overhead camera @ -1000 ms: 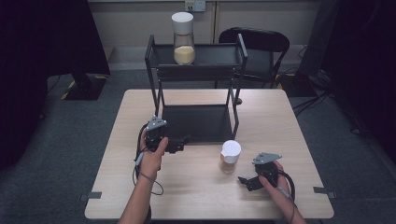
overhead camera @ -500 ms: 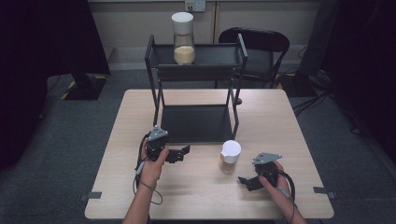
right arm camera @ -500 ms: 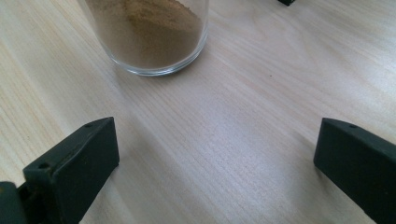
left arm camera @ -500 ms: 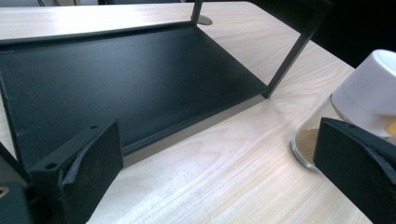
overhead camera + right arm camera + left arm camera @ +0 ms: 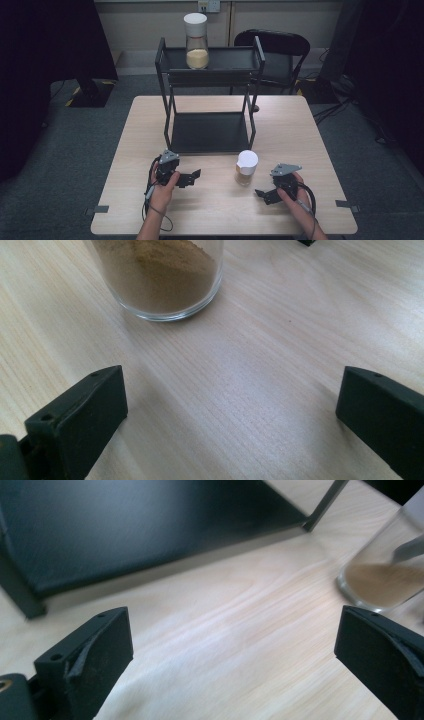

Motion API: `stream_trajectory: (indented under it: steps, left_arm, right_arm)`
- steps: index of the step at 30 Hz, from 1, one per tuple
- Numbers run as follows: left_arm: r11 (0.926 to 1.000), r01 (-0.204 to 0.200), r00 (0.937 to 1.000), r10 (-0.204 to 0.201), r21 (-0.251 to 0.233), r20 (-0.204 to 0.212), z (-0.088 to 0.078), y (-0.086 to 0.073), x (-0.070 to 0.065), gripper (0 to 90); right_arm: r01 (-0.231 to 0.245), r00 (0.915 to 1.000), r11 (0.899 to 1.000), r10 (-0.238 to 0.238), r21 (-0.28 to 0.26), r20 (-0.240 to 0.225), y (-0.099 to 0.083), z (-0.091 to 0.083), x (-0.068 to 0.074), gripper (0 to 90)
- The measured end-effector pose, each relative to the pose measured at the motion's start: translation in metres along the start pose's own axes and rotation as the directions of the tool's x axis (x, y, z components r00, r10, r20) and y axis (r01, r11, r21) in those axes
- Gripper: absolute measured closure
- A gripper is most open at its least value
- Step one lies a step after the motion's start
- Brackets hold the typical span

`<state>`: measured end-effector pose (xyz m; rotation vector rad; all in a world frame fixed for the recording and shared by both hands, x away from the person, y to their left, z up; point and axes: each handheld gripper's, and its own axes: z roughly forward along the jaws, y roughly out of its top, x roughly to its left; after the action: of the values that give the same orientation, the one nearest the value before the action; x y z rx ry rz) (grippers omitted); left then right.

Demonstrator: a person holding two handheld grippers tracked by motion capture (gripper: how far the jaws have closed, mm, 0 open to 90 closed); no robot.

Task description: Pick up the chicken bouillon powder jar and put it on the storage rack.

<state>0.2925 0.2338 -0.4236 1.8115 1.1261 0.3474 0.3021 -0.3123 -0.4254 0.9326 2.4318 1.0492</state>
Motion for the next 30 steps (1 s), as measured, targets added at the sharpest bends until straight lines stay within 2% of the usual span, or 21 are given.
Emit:
stream_trajectory:
  steps: [4,15,18,20,21,23,24,30]
  left_arm:
    - [0.9999,0.01,0.9998,-0.01,0.014,-0.015,-0.001,-0.007,0.002,1.6]
    - [0.9953,-0.033,0.9957,0.04,0.091,-0.084,-0.001,-0.015,-0.003,2.0]
    - [0.9924,-0.057,0.9923,0.069,0.109,-0.104,-0.001,-0.016,-0.007,2.2]
    - [0.9878,-0.087,0.9875,0.102,0.129,-0.12,-0.001,-0.014,-0.011,2.2]
    - [0.9837,-0.11,0.9837,0.128,0.142,-0.126,0.0,-0.014,-0.013,2.2]
    - [0.9662,-0.182,0.9695,0.207,0.183,-0.131,0.002,-0.01,-0.019,1.5]
    - [0.9676,-0.174,0.9711,0.199,0.183,-0.131,0.002,-0.01,-0.019,0.1]
    - [0.968,-0.173,0.9712,0.198,0.182,-0.132,0.002,-0.011,-0.019,0.0]
  right_arm:
    - [0.0,1.0,1.0,0.0,0.0,0.0,0.0,0.0,0.0,0.0]
    - [0.0,1.0,1.0,0.0,0.0,0.0,0.0,0.0,0.0,0.0]
    - [0.0,1.0,1.0,0.0,0.0,0.0,0.0,0.0,0.0,0.0]
    - [0.0,1.0,1.0,0.0,0.0,0.0,0.0,0.0,0.0,0.0]
    - [0.0,1.0,1.0,0.0,0.0,0.0,0.0,0.0,0.0,0.0]
    - [0.0,1.0,1.0,0.0,0.0,0.0,0.0,0.0,0.0,0.0]
    - [0.0,1.0,1.0,0.0,0.0,0.0,0.0,0.0,0.0,0.0]
    - [0.001,1.0,1.0,-0.001,0.001,0.0,0.0,0.0,0.0,0.0]
